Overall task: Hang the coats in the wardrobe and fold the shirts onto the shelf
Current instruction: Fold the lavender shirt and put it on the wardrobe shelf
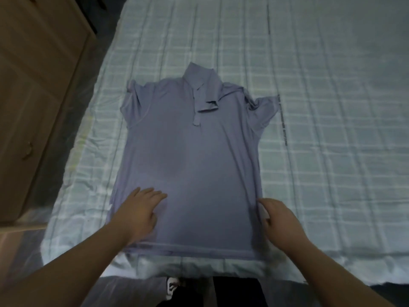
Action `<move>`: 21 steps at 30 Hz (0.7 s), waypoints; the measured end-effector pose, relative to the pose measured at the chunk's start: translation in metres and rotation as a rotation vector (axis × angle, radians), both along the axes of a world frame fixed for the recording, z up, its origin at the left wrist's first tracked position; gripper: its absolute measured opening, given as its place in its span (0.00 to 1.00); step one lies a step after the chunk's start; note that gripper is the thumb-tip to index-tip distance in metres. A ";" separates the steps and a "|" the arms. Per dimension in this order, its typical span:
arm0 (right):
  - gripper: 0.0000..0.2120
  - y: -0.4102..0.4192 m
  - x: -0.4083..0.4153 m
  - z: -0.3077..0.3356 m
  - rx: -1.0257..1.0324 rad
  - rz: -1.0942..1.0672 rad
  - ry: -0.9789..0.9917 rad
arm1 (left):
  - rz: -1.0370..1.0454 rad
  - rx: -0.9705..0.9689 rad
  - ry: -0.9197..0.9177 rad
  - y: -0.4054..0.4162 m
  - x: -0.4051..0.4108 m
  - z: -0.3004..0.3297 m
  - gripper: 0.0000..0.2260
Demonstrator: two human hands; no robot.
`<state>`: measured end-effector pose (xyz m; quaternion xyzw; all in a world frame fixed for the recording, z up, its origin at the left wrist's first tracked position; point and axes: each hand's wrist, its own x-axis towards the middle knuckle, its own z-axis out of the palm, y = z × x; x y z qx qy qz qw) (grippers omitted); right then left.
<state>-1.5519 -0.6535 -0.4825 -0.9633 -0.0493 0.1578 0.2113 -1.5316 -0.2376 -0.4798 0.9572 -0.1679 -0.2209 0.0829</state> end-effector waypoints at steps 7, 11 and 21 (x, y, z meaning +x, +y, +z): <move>0.22 -0.035 0.154 -0.037 0.291 -0.344 -0.017 | 0.014 -0.238 -0.164 -0.168 0.161 -0.032 0.29; 0.21 -0.065 0.250 -0.062 0.389 -0.551 -0.071 | 0.051 -0.308 -0.191 -0.238 0.241 -0.058 0.28; 0.19 -0.095 0.430 -0.109 -0.046 -0.120 -0.196 | -0.004 -0.176 -0.186 -0.309 0.374 -0.098 0.29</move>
